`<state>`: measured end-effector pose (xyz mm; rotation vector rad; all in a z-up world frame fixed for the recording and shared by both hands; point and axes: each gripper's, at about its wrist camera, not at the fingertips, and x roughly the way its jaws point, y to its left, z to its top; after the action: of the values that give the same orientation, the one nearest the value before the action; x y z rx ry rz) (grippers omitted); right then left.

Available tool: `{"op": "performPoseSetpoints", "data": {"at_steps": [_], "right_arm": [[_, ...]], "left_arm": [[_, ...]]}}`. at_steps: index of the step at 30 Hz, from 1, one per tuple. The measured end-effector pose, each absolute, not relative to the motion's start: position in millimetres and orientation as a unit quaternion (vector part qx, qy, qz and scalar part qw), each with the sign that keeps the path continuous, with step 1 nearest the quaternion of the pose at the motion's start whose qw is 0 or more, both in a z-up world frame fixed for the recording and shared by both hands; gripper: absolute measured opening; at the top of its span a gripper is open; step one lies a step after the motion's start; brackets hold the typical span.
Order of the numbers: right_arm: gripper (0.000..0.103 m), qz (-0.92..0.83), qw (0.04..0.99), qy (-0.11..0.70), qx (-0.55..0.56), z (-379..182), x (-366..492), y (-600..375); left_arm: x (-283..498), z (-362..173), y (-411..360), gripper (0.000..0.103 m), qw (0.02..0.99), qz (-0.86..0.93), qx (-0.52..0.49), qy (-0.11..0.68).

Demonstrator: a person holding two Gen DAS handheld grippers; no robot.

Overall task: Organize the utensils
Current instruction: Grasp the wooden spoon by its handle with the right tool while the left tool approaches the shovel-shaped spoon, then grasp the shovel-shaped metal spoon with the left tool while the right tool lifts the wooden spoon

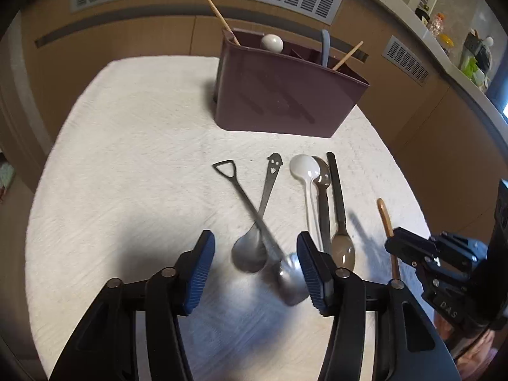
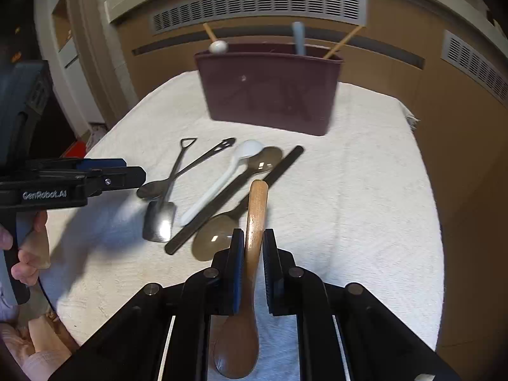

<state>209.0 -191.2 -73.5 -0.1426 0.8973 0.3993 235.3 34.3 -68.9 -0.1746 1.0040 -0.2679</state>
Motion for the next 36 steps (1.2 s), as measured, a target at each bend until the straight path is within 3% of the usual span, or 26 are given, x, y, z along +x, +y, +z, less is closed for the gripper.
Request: {"op": "performPoseSetpoints", "data": {"at_steps": [2, 4, 14, 16, 28, 33, 36], "right_arm": [[0.01, 0.187, 0.883, 0.426, -0.059, -71.8, 207.5, -199.9], [0.01, 0.185, 0.887, 0.42, -0.053, -70.7, 206.0, -205.7], [0.01, 0.176, 0.892, 0.413, -0.041, -75.4, 205.8, -221.2], [0.01, 0.174, 0.892, 0.415, -0.04, -76.6, 206.6, -222.7], [0.009, 0.188, 0.903, 0.386, -0.021, -53.3, 202.6, -226.4], [0.009, 0.192, 0.887, 0.418, -0.038, -59.5, 210.3, -222.6], [0.015, 0.183, 0.877, 0.442, -0.041, -73.0, 216.4, -221.6]], "left_arm": [[253.1, -70.3, 30.6, 0.036, 0.856, -0.122, -0.078, 0.497], [269.4, -73.6, 27.9, 0.031, 0.846, -0.114, -0.076, 0.516], [309.9, -89.3, 9.0, 0.02, 0.827, -0.086, -0.048, 0.553], [307.2, -89.5, 4.8, 0.013, 0.834, -0.086, -0.033, 0.544], [218.8, -40.8, 13.4, 0.007, 0.907, -0.12, -0.034, 0.403], [213.0, -37.4, 18.8, 0.007, 0.898, -0.126, -0.046, 0.42], [213.7, -47.2, 22.6, 0.009, 0.892, -0.115, -0.047, 0.435]]}}
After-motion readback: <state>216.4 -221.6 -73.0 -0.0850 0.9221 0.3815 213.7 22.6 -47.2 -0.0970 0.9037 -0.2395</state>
